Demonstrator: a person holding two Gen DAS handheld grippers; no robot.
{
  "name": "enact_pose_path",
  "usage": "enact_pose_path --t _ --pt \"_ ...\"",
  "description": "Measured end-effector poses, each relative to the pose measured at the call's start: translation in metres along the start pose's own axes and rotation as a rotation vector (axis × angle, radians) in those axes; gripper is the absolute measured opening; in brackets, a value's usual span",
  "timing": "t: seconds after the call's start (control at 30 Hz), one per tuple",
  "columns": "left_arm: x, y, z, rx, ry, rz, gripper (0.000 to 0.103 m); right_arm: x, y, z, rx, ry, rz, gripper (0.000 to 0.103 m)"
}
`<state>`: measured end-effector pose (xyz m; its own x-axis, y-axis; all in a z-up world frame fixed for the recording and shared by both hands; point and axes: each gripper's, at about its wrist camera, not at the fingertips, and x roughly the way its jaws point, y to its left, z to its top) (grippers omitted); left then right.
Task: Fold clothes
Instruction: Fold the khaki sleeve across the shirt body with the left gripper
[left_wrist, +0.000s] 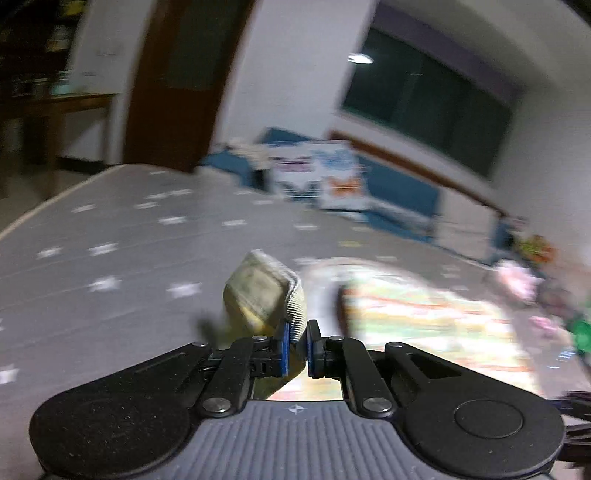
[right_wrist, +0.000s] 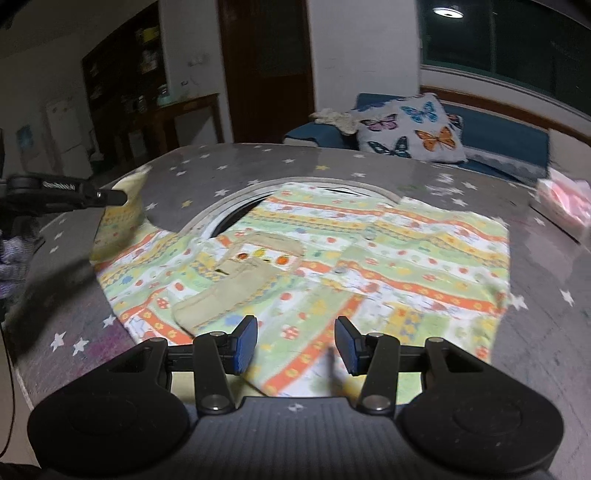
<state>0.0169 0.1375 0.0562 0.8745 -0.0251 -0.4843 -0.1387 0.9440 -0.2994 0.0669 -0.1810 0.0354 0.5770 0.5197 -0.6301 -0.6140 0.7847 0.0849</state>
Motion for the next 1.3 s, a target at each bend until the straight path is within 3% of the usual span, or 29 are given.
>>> enact_pose_path --t 0.17,0.27,0.37,0.53,0.63,0.7,0.77,1.1,1.23,1.3 --pt "0.01 -0.075 0.004 0.066 0.014 -0.252 0.009 -0.013 -0.022 -0.009 0.062 -0.018 -0.038 0.047" --pt "0.018 -0.114 0.001 0.096 0.029 -0.357 0.009 -0.022 -0.037 -0.015 0.101 -0.03 -0.068 0.047" --pt "0.028 -0.149 -0.007 0.131 0.059 -0.443 0.009 -0.031 -0.052 -0.023 0.143 -0.041 -0.101 0.047" --pt "0.049 -0.187 -0.035 0.233 0.148 -0.51 0.014 -0.045 -0.074 -0.032 0.21 -0.055 -0.148 0.047" --pt "0.048 -0.189 -0.048 0.295 0.163 -0.494 0.022 -0.051 -0.082 -0.035 0.231 -0.063 -0.166 0.047" --pt "0.044 -0.186 -0.052 0.319 0.163 -0.483 0.04 -0.052 -0.084 -0.034 0.243 -0.066 -0.166 0.047" --pt "0.04 -0.18 -0.054 0.338 0.155 -0.466 0.046 -0.052 -0.085 -0.032 0.249 -0.068 -0.16 0.047" --pt "0.051 -0.099 -0.046 0.308 0.142 -0.141 0.044 -0.013 -0.072 -0.017 0.217 -0.023 -0.115 0.04" --pt "0.061 -0.08 -0.054 0.303 0.174 -0.08 0.04 -0.003 -0.069 -0.013 0.181 -0.007 -0.132 0.028" --pt "0.069 -0.079 -0.059 0.328 0.181 -0.047 0.038 0.002 -0.067 -0.012 0.164 0.002 -0.141 0.028"
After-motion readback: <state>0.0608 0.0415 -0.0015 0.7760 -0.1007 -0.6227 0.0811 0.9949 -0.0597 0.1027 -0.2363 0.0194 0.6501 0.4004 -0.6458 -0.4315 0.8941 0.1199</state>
